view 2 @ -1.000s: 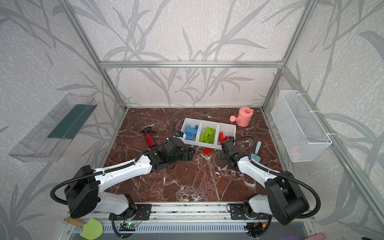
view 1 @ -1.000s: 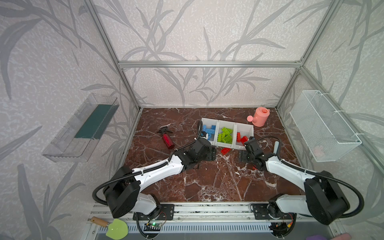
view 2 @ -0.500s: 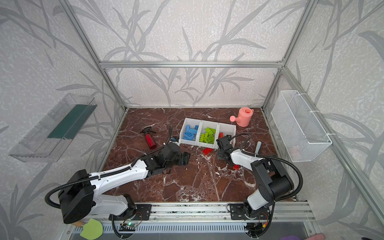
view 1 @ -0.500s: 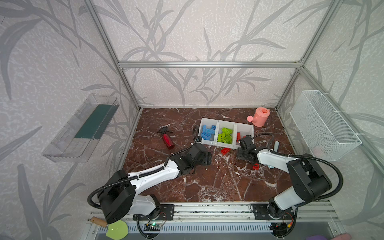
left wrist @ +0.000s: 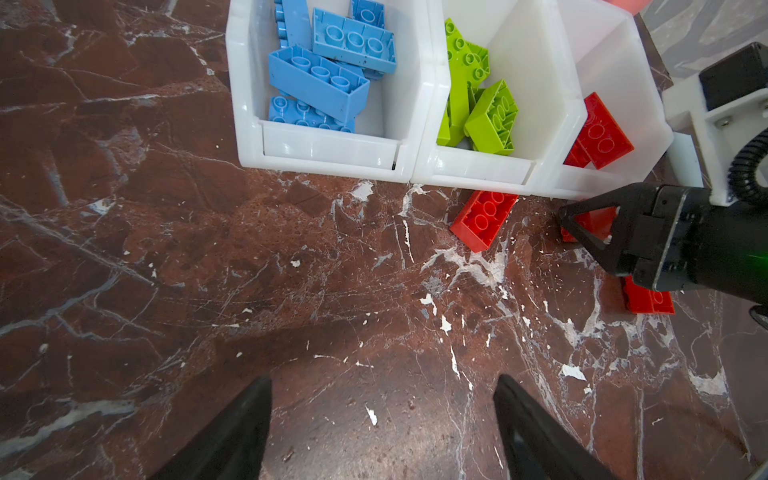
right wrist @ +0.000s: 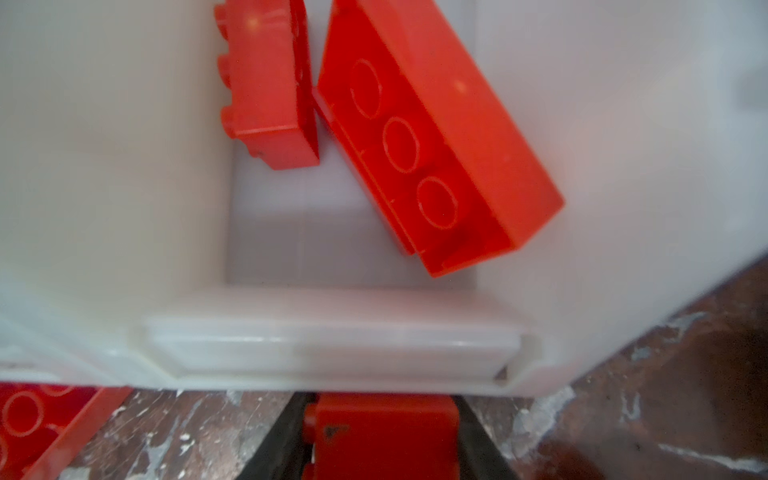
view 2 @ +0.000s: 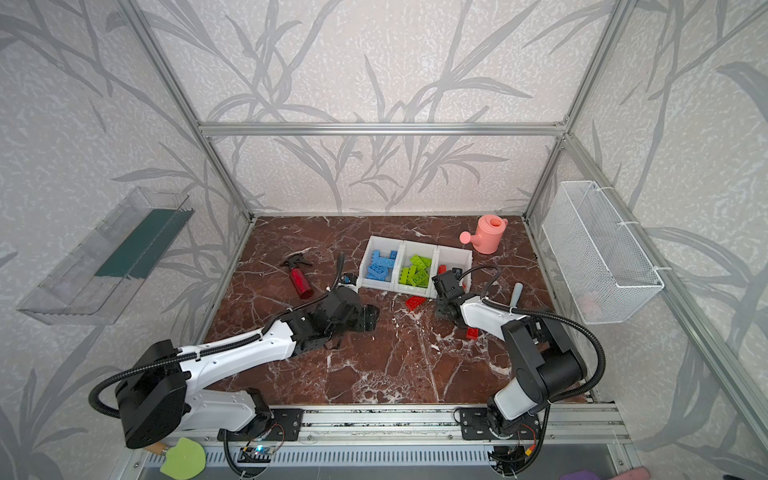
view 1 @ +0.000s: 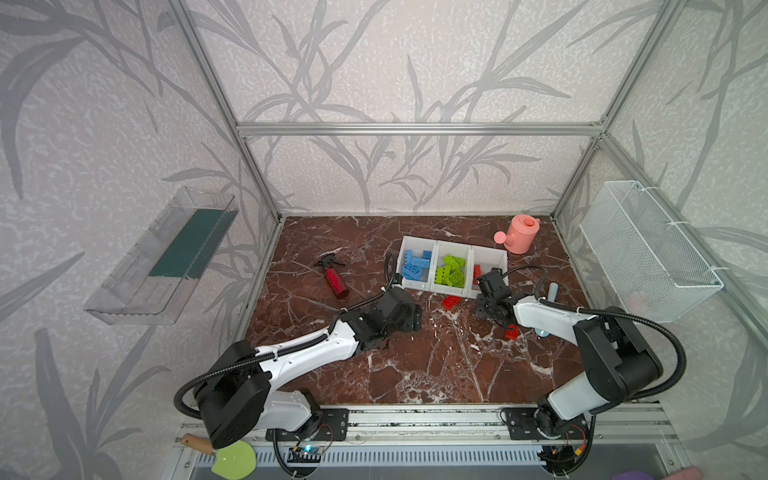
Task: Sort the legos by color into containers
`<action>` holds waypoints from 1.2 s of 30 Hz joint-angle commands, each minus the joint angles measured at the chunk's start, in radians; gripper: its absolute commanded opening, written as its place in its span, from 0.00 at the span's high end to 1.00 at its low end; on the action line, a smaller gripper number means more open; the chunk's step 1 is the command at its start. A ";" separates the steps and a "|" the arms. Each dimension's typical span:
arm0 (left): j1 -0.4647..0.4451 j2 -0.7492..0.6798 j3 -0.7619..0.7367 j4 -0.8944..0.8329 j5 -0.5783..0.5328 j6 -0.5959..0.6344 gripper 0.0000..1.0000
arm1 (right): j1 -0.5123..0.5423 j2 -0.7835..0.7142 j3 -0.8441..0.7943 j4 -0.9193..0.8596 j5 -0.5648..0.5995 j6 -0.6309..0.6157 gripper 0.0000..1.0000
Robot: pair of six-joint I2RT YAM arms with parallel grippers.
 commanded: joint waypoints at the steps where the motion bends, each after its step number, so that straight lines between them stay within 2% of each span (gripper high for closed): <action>1: -0.003 0.011 -0.008 0.013 -0.013 -0.014 0.16 | 0.007 -0.096 0.000 -0.043 -0.007 -0.012 0.61; 8: -0.004 0.037 -0.015 0.019 -0.016 -0.016 0.16 | 0.005 -0.269 0.013 -0.043 -0.065 -0.081 0.62; 11: -0.004 0.053 -0.017 0.021 -0.014 -0.016 0.16 | -0.006 -0.280 0.082 -0.096 -0.079 -0.097 0.61; 23: -0.005 0.115 0.001 0.037 0.036 0.020 0.17 | -0.169 -0.021 0.311 -0.083 -0.204 -0.117 0.61; 28: -0.006 0.147 0.016 0.040 0.050 0.038 0.17 | -0.195 0.059 0.374 -0.094 -0.241 -0.115 0.56; 31: -0.006 0.165 0.025 0.044 0.060 0.048 0.17 | -0.206 0.070 0.386 -0.086 -0.246 -0.111 0.51; 36: -0.006 0.202 0.054 0.052 0.073 0.074 0.17 | -0.220 0.066 0.402 -0.095 -0.248 -0.110 0.27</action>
